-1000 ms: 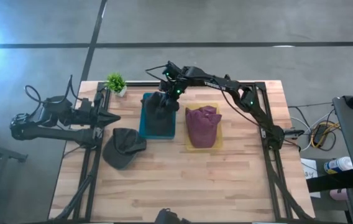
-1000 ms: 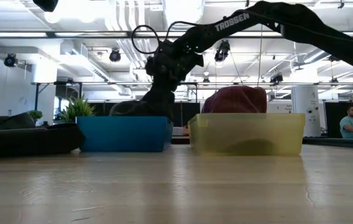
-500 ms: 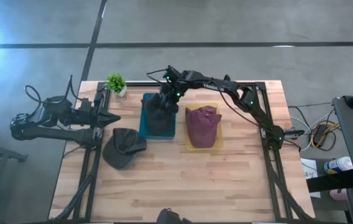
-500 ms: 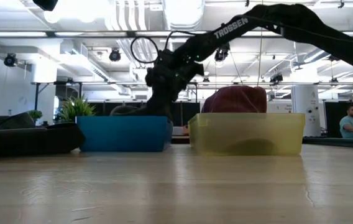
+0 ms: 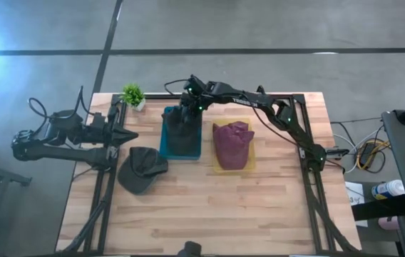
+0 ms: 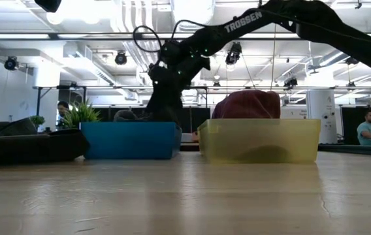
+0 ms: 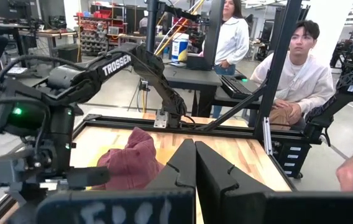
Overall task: Pick & Place hat
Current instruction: Put the top black cap into the blue bin
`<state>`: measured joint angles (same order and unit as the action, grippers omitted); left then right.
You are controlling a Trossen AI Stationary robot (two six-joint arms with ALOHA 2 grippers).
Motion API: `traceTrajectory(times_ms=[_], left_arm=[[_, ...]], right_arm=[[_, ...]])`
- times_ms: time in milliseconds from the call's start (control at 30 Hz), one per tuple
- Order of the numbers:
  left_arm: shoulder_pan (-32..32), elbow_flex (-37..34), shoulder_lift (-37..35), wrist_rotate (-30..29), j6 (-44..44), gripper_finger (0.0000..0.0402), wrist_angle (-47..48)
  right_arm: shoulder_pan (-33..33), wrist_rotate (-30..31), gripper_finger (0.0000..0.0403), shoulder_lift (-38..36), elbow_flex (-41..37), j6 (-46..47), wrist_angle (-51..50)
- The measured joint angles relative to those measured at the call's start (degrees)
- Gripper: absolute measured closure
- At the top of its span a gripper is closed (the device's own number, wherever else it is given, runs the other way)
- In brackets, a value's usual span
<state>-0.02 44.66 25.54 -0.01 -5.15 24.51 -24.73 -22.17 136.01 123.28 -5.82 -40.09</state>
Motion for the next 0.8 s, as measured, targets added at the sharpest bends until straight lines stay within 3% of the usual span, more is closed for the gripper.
traceTrajectory(times_ms=[167,400,533,800], left_arm=[[0.0,0.0,0.0,0.0,0.0,0.0401,0.0],[0.0,0.0,0.0,0.0,0.0,0.0401,0.0],[0.0,0.0,0.0,0.0,0.0,0.0401,0.0],[0.0,0.0,0.0,0.0,0.0,0.0401,0.0]], right_arm=[[0.5,5.4,0.022,-1.4,1.2,-1.0,-0.3],[0.3,6.0,0.0195,-1.2,1.0,-0.1,-5.6],[0.2,6.1,0.0162,-1.4,0.0,4.0,-6.4],[0.5,11.9,0.0082,-1.8,0.7,3.9,-7.0]])
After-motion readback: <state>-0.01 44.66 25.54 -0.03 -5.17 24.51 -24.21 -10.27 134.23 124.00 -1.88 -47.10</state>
